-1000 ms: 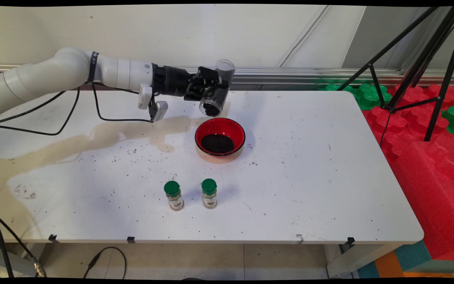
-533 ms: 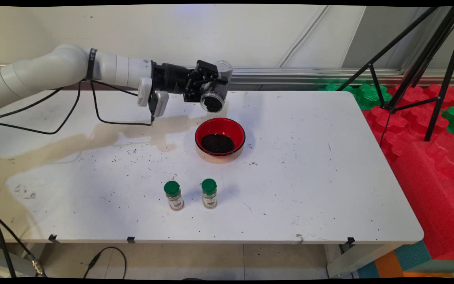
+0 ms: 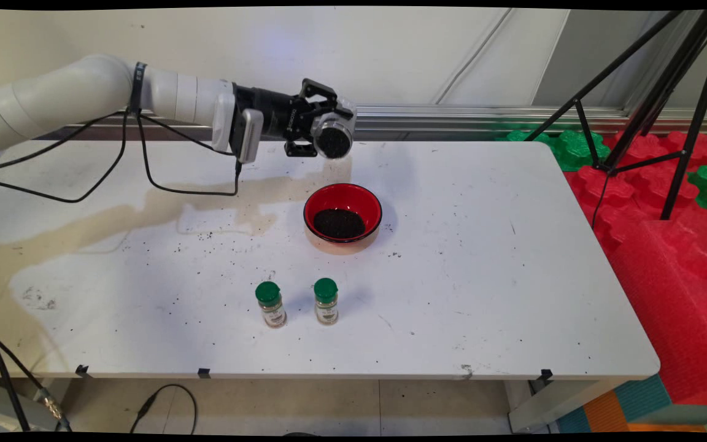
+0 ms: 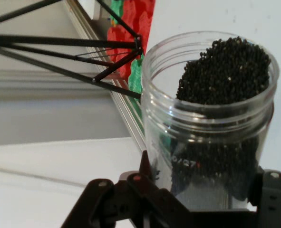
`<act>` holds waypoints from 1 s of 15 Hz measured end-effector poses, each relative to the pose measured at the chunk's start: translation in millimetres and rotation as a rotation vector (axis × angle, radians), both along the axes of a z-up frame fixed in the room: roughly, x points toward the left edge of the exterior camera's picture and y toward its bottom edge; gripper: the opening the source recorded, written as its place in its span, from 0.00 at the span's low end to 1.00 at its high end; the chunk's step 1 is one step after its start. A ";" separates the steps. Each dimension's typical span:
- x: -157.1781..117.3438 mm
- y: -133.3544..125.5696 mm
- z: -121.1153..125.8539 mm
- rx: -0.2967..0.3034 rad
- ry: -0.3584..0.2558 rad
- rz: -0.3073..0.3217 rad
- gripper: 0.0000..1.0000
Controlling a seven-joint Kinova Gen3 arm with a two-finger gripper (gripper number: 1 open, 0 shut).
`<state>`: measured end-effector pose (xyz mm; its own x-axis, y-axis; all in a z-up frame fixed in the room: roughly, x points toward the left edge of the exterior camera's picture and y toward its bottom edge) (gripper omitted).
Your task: Pour the black seasoning powder in the red bowl
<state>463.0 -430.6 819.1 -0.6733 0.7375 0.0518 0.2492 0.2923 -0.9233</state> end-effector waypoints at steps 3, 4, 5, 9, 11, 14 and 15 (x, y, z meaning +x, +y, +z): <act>1.4 -2.0 7.0 0.068 0.058 0.028 0.00; 2.3 -2.8 9.9 0.097 0.082 0.039 0.00; 2.9 -3.5 11.8 0.116 0.098 0.046 0.00; 7.4 -7.7 22.5 0.225 0.187 0.087 0.00; 10.1 -10.5 28.7 0.290 0.242 0.112 0.00; 14.8 -15.1 37.3 0.391 0.335 0.157 0.00; 16.3 -16.8 39.7 0.426 0.368 0.173 0.00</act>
<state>479.3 -447.5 858.8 -0.6639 0.4813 0.5724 -0.1500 0.6641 -0.7325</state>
